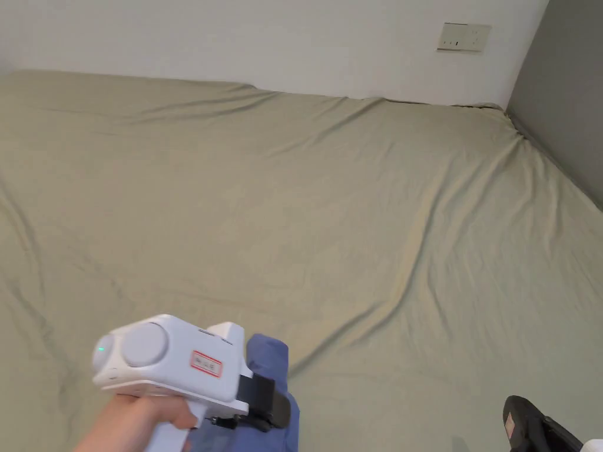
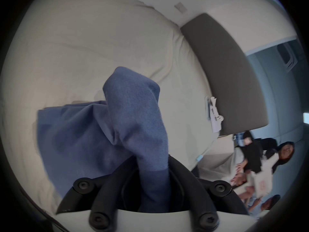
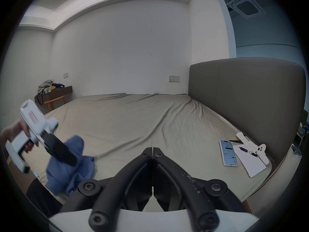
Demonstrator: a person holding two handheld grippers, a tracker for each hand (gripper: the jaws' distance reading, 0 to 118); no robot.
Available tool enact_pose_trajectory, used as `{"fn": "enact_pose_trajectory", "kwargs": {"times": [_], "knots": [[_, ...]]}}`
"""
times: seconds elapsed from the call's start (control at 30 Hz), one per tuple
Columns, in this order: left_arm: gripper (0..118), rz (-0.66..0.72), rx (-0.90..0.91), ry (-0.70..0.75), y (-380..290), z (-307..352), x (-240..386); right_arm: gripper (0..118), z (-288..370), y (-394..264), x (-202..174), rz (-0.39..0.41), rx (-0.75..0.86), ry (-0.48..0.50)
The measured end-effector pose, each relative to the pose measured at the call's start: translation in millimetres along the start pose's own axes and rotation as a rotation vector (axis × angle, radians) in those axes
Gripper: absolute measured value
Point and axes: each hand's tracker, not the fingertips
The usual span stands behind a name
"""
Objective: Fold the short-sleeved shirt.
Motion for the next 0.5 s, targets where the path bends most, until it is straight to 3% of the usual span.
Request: {"fn": "enact_pose_trajectory", "kwargs": {"times": [0.13,0.17,0.2,0.23,0.27,0.3,0.43,0.5], "knots": [[16,-0.007,-0.025,0.096,-0.2,-44.5,-1.3,3,3.9,-3.8,11.3,-0.017,-0.006,-0.026],[28,0.002,-0.015,0.084,-2.9,-44.8,-3.4,3,5.2,-4.5,14.0,-0.021,-0.006,-0.033],[52,0.019,0.012,0.057,-5.7,-40.3,-3.4,3,6.3,-5.2,16.8,-0.024,-0.006,-0.041],[83,0.034,0.027,0.013,-6.7,-34.8,-4.9,3,6.7,-5.6,18.8,-0.027,-0.007,-0.045],[101,0.048,0.036,-0.022,-7.7,-27.5,-5.4,3,6.6,-5.9,21.1,-0.029,-0.008,-0.049],[111,0.045,0.061,-0.042,-9.8,-15.7,-2.8,3,5.9,-6.1,23.1,-0.032,-0.011,-0.052],[115,-0.071,0.247,-0.057,-22.1,37.8,9.7,3,2.8,-7.9,24.4,-0.033,-0.015,-0.056],[112,-0.109,0.364,0.014,-33.2,51.0,17.3,3,0.8,-8.8,23.3,-0.036,-0.018,-0.052]]}}
